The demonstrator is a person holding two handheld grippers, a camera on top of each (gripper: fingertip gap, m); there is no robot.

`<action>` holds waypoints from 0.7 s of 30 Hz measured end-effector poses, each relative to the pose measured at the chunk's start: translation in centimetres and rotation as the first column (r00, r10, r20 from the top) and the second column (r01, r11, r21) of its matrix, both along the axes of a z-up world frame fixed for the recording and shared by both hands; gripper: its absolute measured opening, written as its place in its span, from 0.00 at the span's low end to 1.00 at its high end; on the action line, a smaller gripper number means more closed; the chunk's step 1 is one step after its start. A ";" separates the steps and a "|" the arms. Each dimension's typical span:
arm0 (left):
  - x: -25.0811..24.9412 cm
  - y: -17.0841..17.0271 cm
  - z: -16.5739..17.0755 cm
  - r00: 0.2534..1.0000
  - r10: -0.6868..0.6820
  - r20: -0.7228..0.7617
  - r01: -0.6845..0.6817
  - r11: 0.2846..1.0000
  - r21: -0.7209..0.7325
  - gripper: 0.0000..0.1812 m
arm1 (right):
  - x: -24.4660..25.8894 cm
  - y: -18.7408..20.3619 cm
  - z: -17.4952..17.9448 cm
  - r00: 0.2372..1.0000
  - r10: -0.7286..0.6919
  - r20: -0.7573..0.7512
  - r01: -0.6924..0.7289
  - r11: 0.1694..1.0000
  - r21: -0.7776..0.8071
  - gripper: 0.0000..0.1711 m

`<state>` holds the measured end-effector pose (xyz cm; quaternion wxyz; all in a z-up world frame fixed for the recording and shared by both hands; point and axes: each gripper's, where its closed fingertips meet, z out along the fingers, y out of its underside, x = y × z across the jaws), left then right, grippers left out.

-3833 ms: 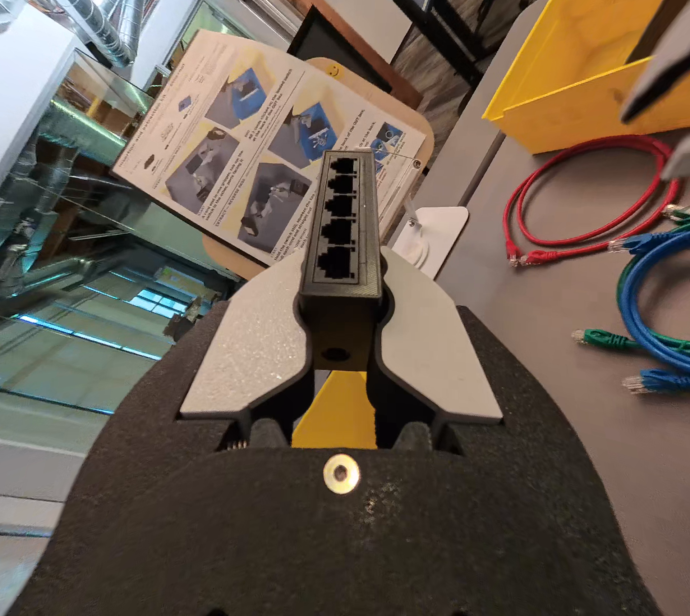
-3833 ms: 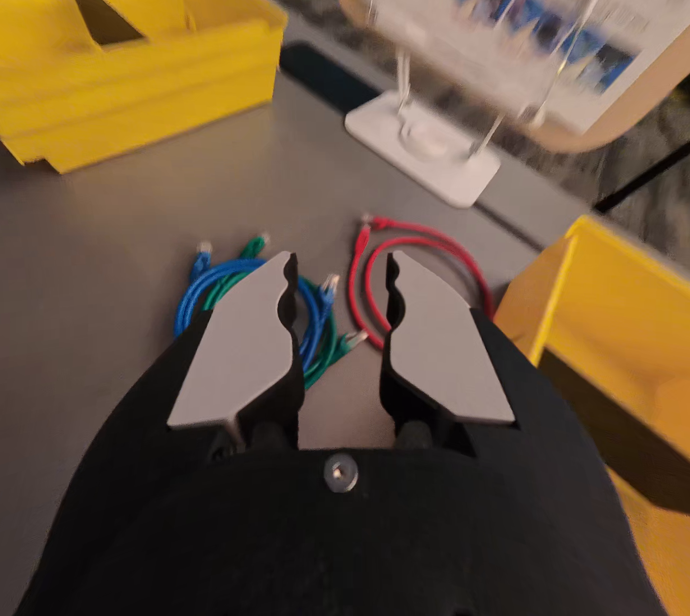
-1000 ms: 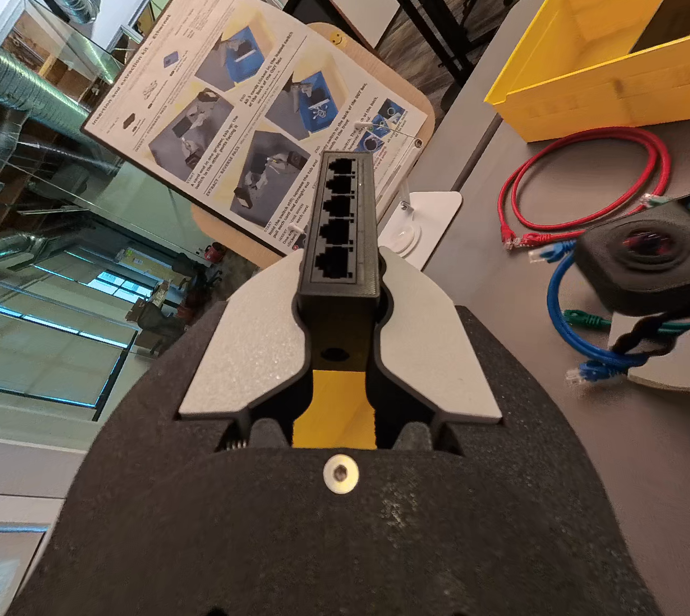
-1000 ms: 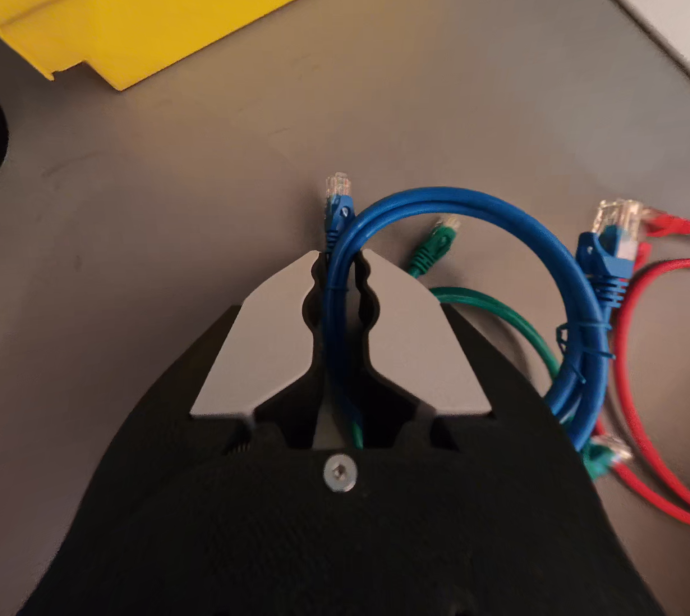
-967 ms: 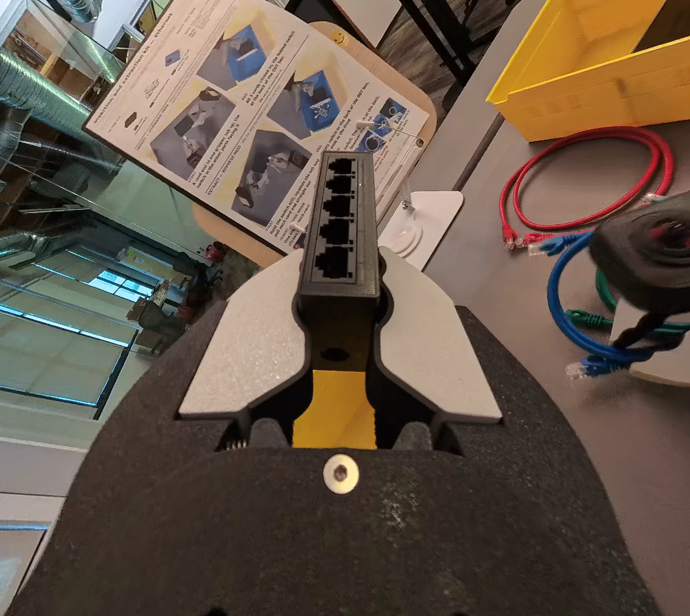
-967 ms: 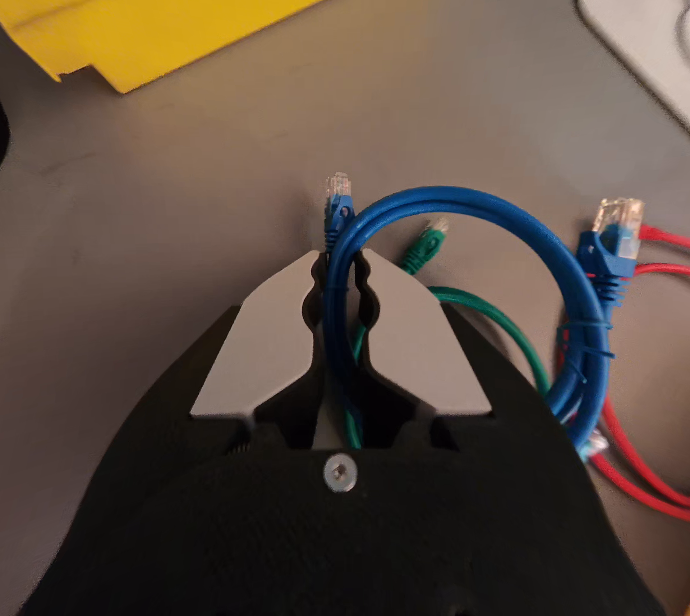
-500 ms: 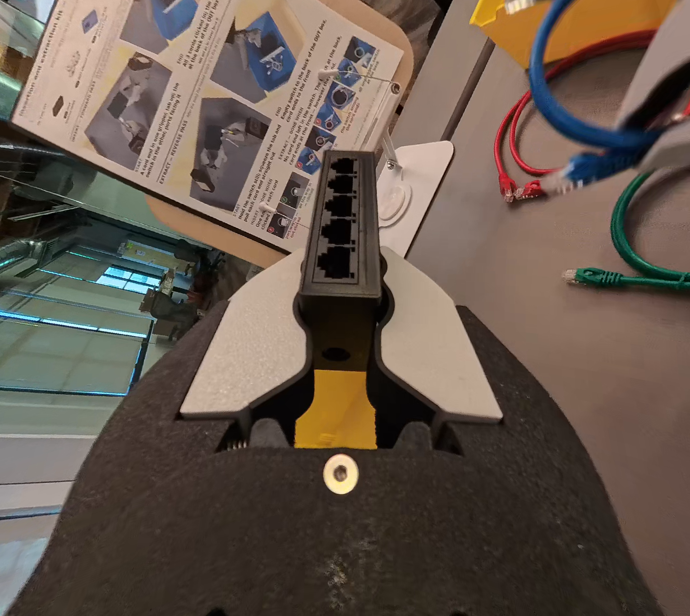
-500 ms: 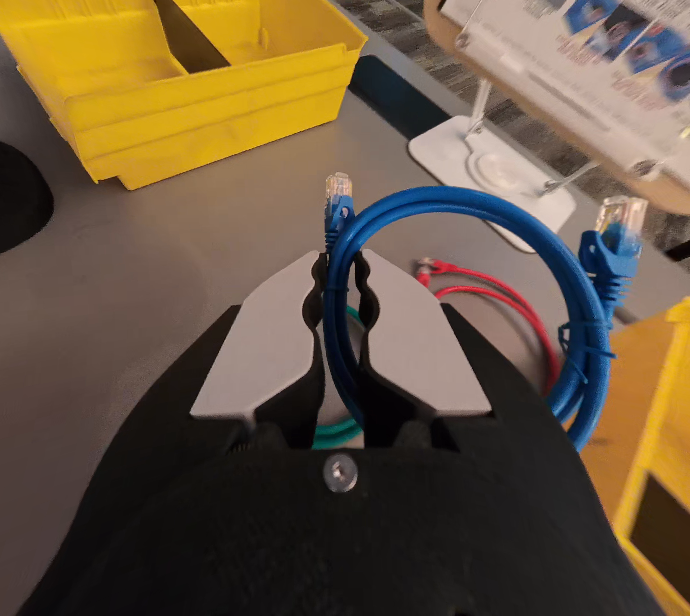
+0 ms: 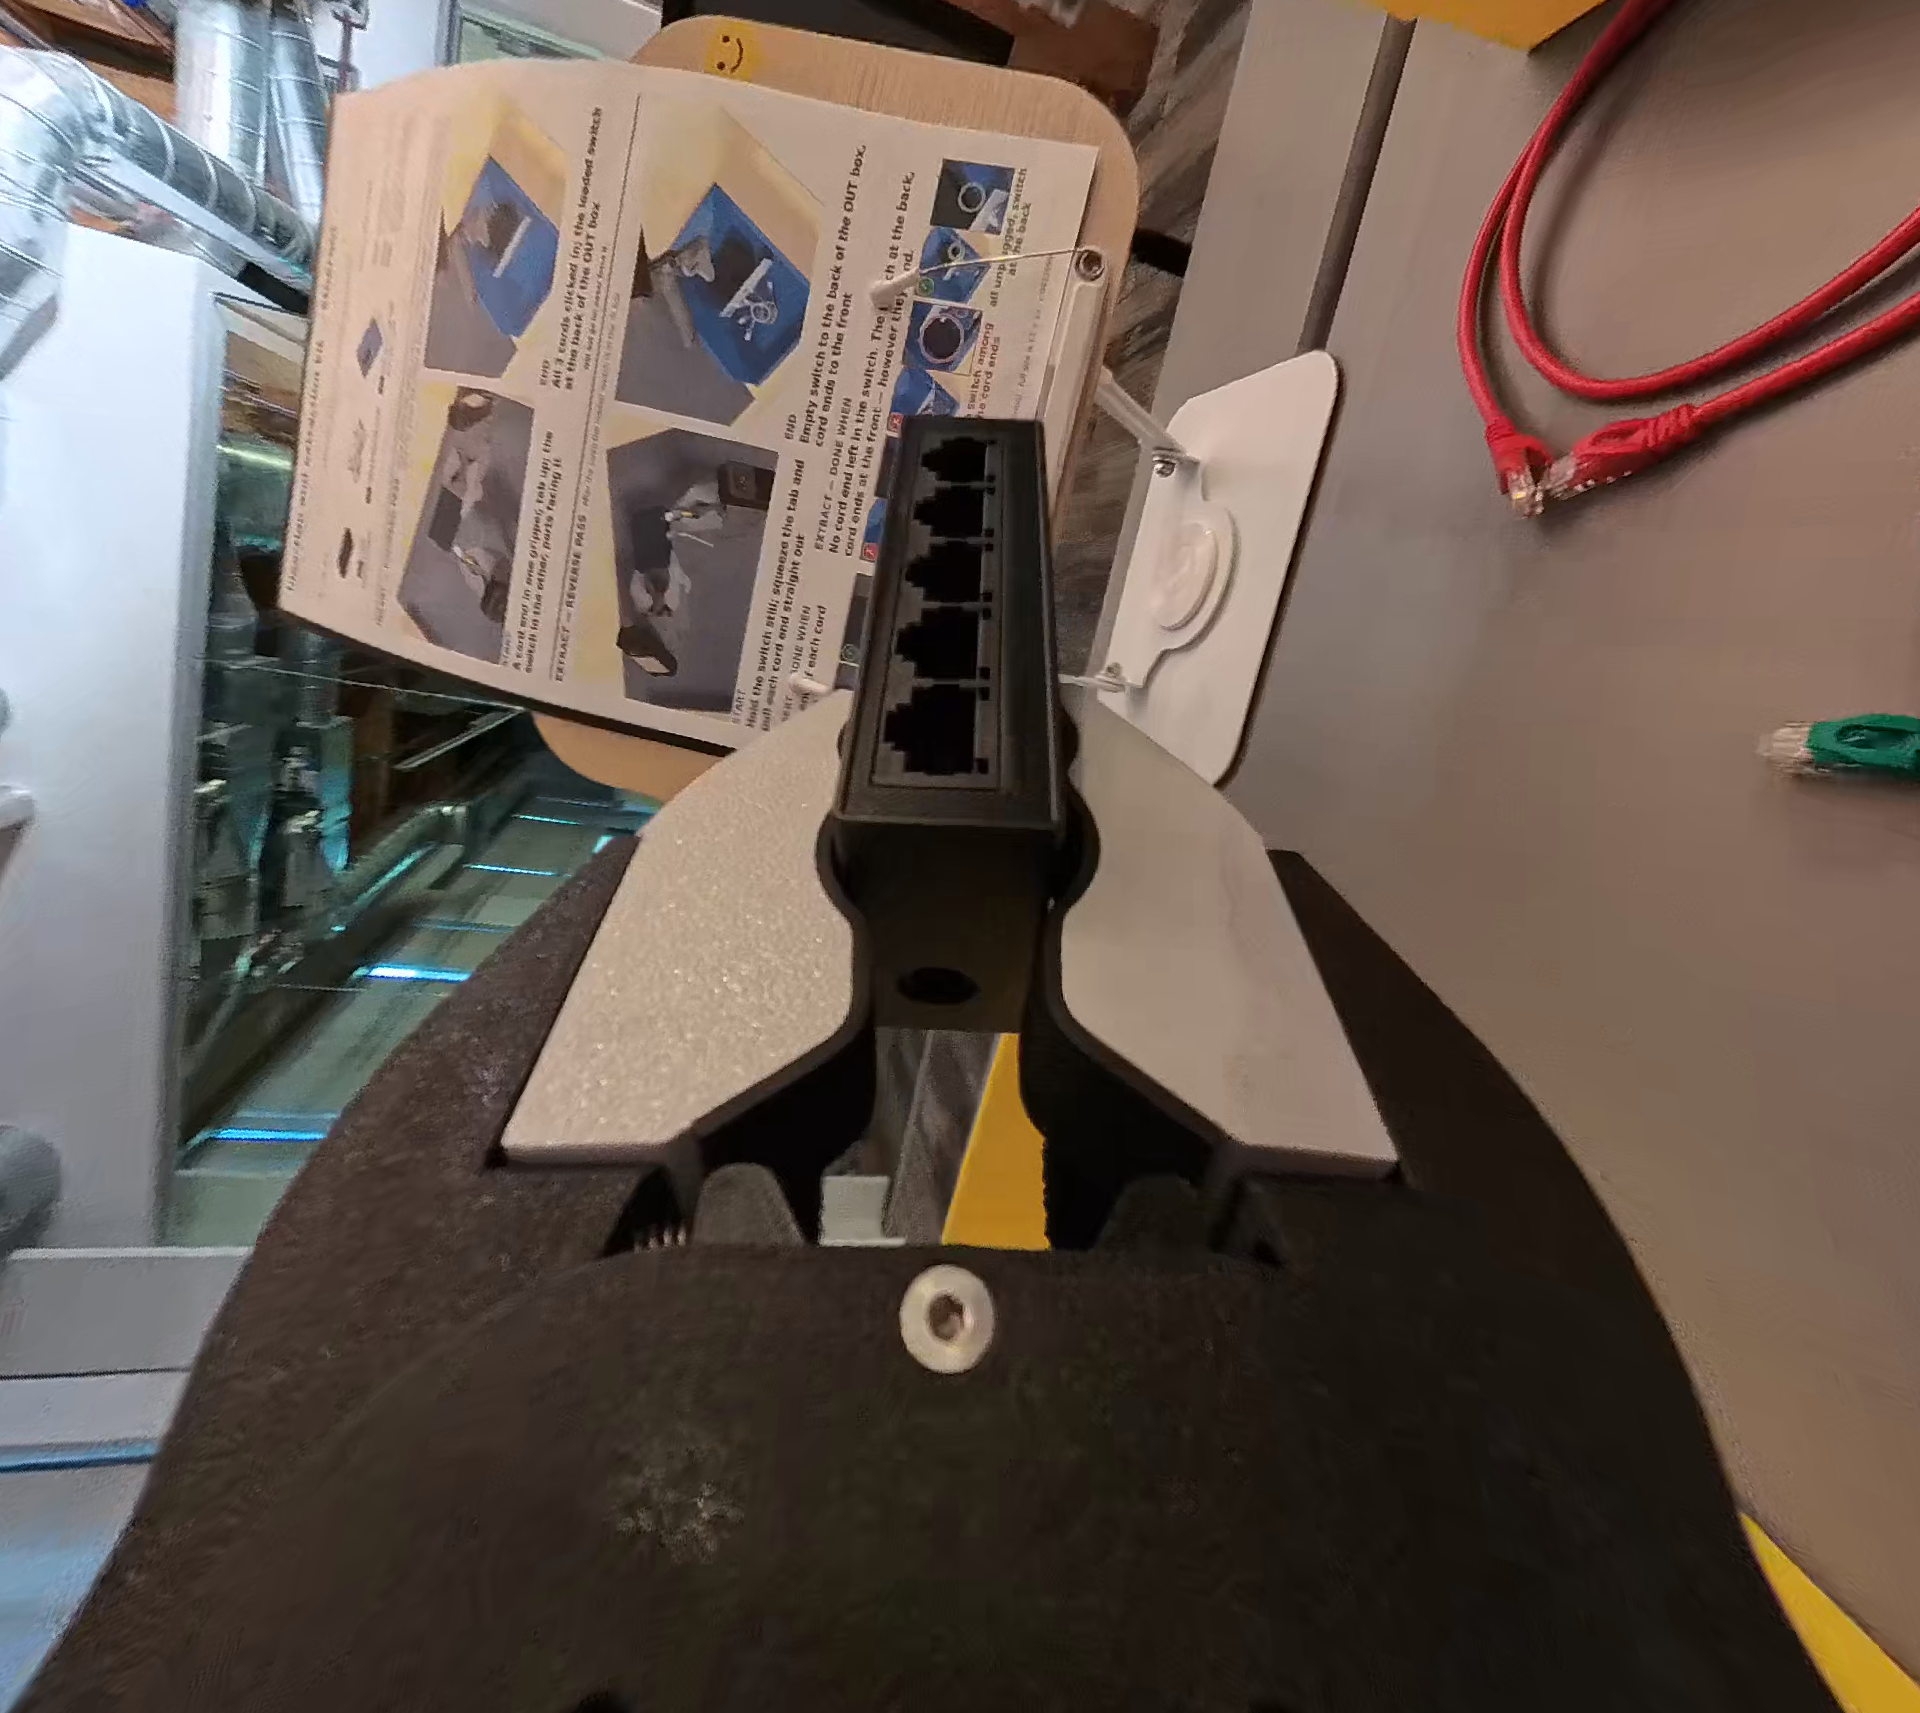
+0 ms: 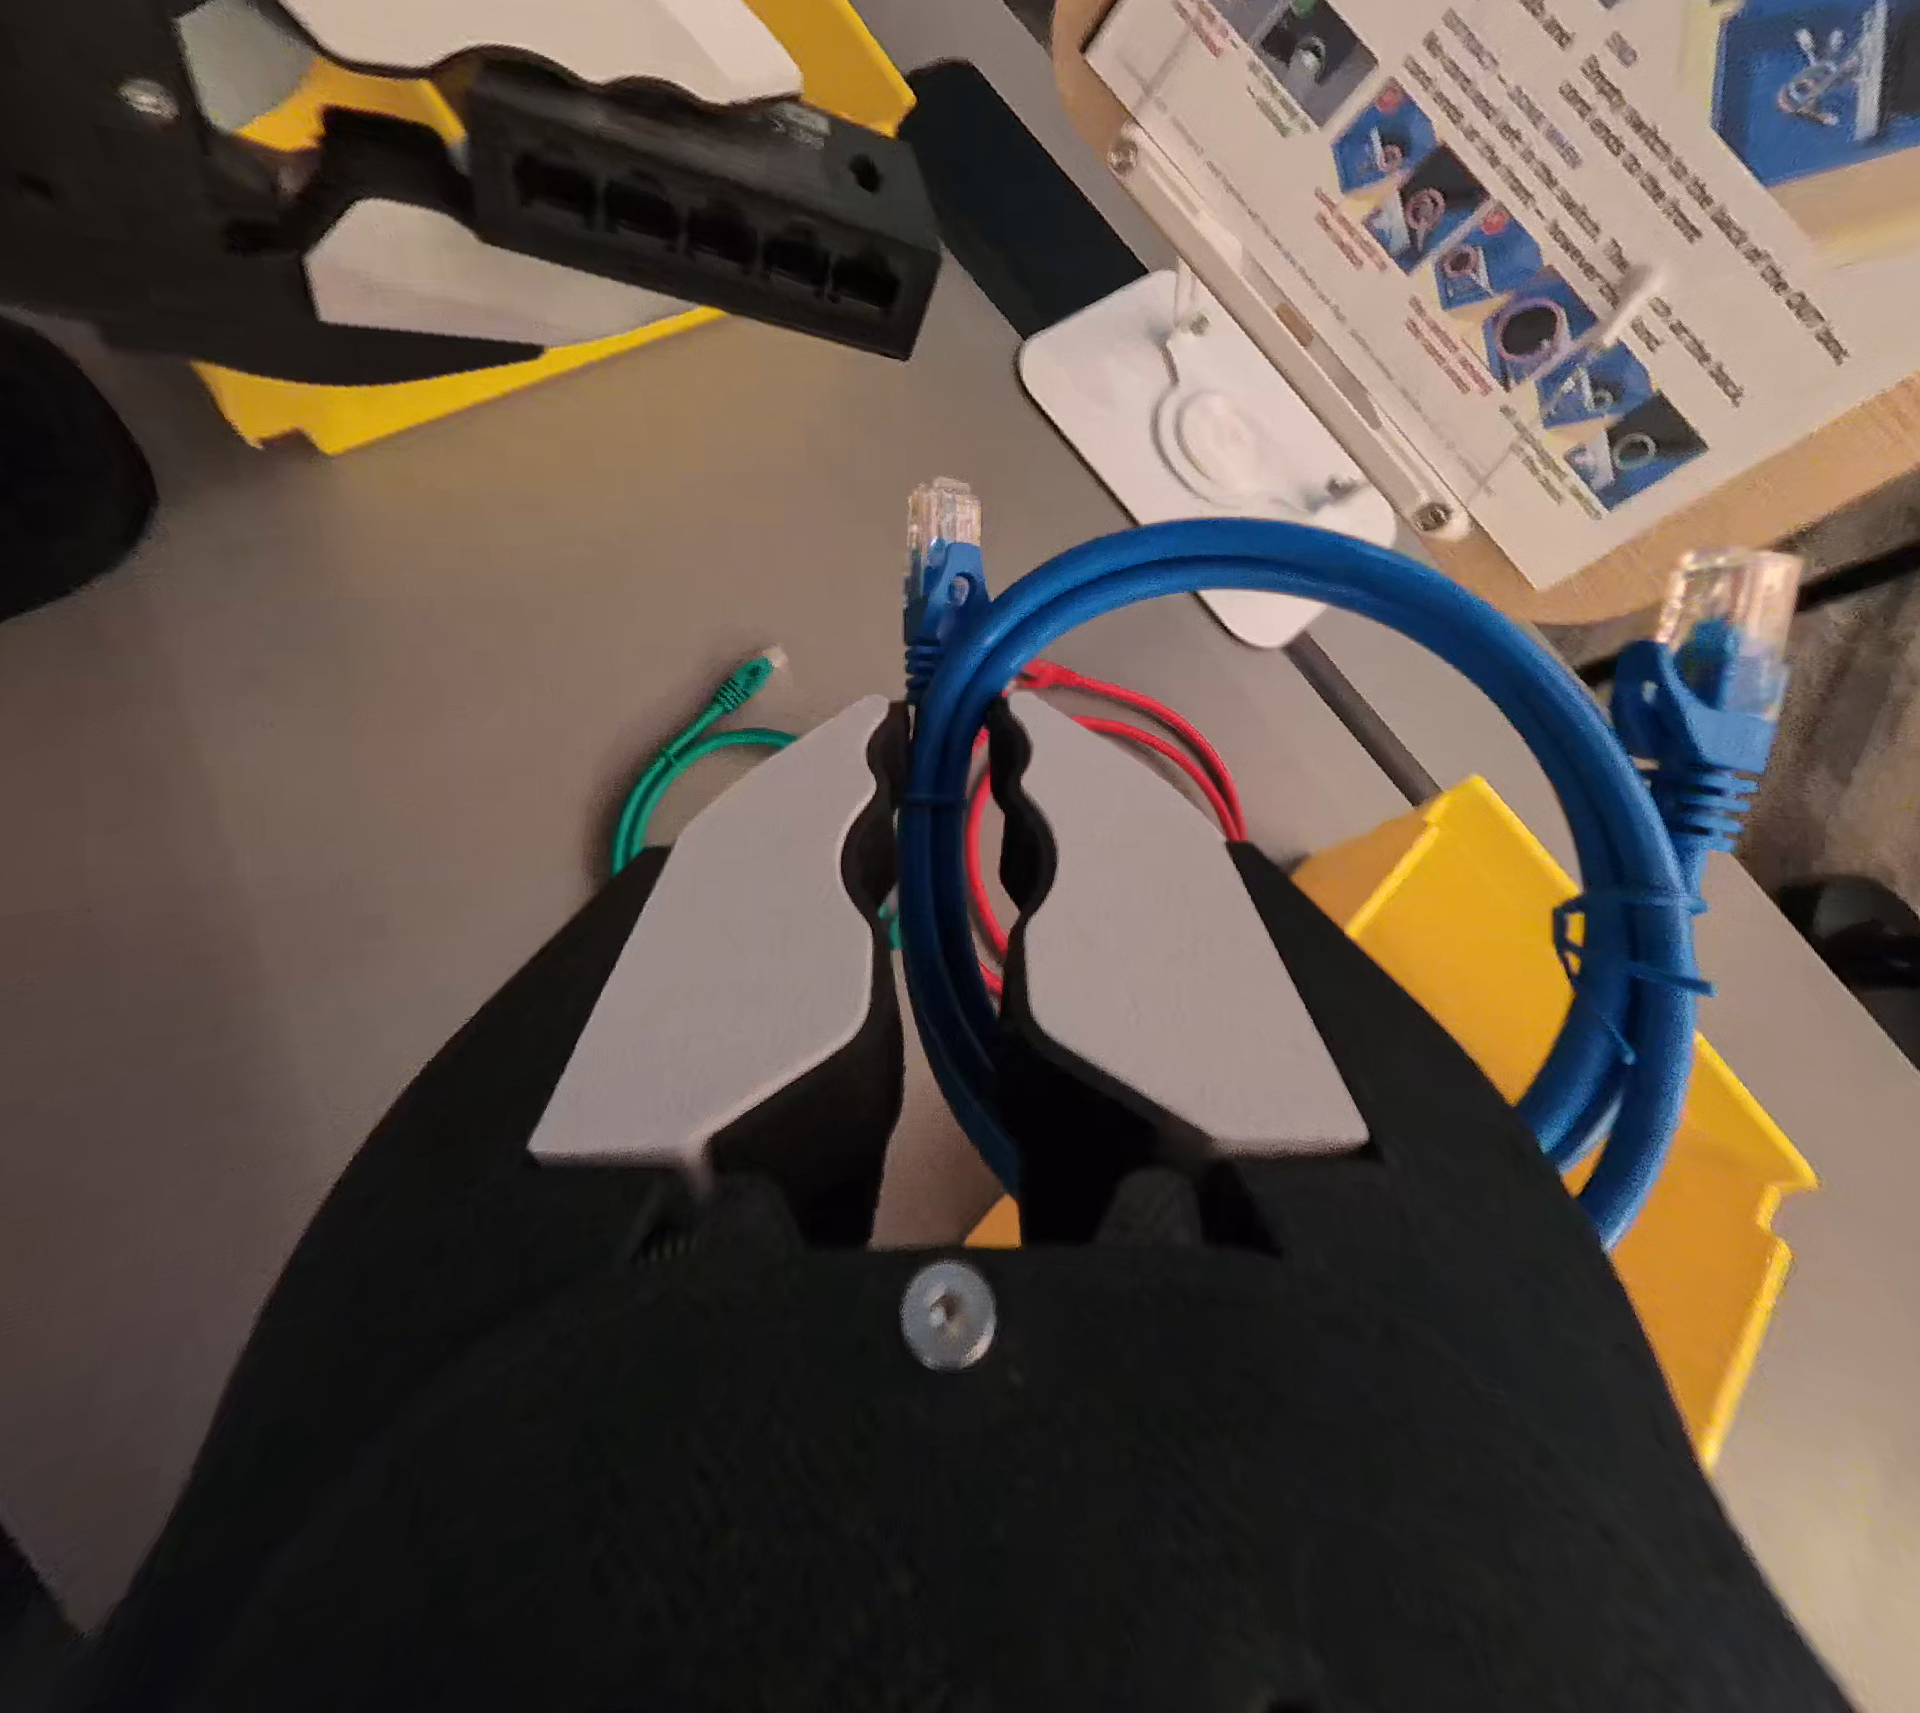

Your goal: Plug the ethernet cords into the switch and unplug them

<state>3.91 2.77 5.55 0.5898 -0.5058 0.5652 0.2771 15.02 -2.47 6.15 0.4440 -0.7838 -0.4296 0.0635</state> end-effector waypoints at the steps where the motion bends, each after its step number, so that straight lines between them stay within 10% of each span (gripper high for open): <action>1: 0.2 0.0 -0.1 1.000 0.006 -0.016 -0.006 1.000 0.016 0.16 | 0.2 0.3 -0.2 1.000 -0.018 0.022 0.018 1.000 -0.003 0.10; 21: 3.9 -1.1 -2.6 0.985 -0.028 -0.167 0.040 0.997 0.066 0.16 | -0.7 0.8 -3.4 0.998 0.000 0.067 0.011 0.986 -0.166 0.10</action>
